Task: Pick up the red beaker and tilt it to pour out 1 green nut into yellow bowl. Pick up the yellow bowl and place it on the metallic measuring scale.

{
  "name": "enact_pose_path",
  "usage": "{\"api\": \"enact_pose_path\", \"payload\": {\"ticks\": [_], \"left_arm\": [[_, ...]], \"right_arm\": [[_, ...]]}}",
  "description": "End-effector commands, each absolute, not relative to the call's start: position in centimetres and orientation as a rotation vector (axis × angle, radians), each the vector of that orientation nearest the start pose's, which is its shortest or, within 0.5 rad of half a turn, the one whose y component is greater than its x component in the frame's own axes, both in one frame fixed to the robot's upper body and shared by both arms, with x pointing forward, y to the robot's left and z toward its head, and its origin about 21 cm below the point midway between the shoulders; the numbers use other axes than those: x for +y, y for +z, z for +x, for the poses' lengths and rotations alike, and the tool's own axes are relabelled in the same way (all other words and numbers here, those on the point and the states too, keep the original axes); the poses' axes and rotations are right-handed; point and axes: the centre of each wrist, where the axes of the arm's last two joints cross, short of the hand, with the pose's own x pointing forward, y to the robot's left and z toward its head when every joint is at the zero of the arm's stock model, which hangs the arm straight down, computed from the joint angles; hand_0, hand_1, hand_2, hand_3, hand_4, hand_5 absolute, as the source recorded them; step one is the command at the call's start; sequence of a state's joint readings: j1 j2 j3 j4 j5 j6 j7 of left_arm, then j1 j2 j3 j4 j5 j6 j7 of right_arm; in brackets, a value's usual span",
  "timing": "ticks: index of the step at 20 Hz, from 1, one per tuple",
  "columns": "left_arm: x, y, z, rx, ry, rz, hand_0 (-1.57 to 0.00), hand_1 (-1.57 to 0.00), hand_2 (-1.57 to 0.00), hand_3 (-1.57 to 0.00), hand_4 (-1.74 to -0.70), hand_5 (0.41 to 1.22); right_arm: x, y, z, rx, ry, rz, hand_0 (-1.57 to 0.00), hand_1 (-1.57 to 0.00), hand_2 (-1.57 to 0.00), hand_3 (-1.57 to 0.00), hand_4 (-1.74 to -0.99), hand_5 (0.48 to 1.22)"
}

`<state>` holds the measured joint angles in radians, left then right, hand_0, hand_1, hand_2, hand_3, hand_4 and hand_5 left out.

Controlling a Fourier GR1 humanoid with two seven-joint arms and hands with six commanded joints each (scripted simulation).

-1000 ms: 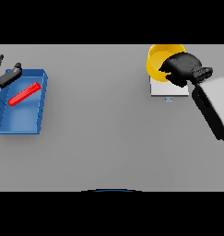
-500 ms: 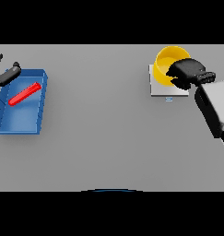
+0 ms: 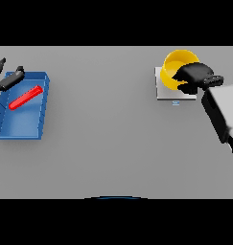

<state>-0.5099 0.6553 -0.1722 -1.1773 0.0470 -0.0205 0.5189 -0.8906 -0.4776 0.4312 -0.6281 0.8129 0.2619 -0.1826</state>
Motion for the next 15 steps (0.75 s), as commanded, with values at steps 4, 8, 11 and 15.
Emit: {"api": "enact_pose_path", "payload": {"ticks": [4, 8, 11, 15], "left_arm": [[33.63, 12.01, 36.19, -1.095, -0.427, 0.546, 0.0, 0.0, 0.0, 0.0, -0.84, 0.764], [33.77, 11.6, 35.87, -1.09, -0.425, 0.55, 0.0, 0.0, 0.0, 0.0, -0.83, 0.749], [33.56, 11.36, 35.87, -1.099, -0.426, 0.545, 0.0, 0.0, 0.0, 0.0, -0.84, 0.753], [33.54, 11.98, 35.67, -1.107, -0.431, 0.556, 0.0, 0.0, 0.0, 0.0, -0.83, 0.76]], "right_arm": [[-26.32, 8.34, 43.54, -1.071, 1.58, -0.663, -0.76, -0.67, -0.58, -0.48, -1.513, 0.923], [-26.36, 8.53, 43.6, -1.05, 1.579, -0.652, -0.31, -0.3, -0.24, -0.21, -1.461, 0.833], [-26.55, 8.54, 43.54, -1.024, 1.611, -0.664, -0.16, -0.16, -0.12, -0.1, -1.422, 0.811], [-26.32, 8.02, 43.4, -0.99, 1.616, -0.664, -0.06, -0.06, -0.05, -0.04, -1.39, 0.779]]}}
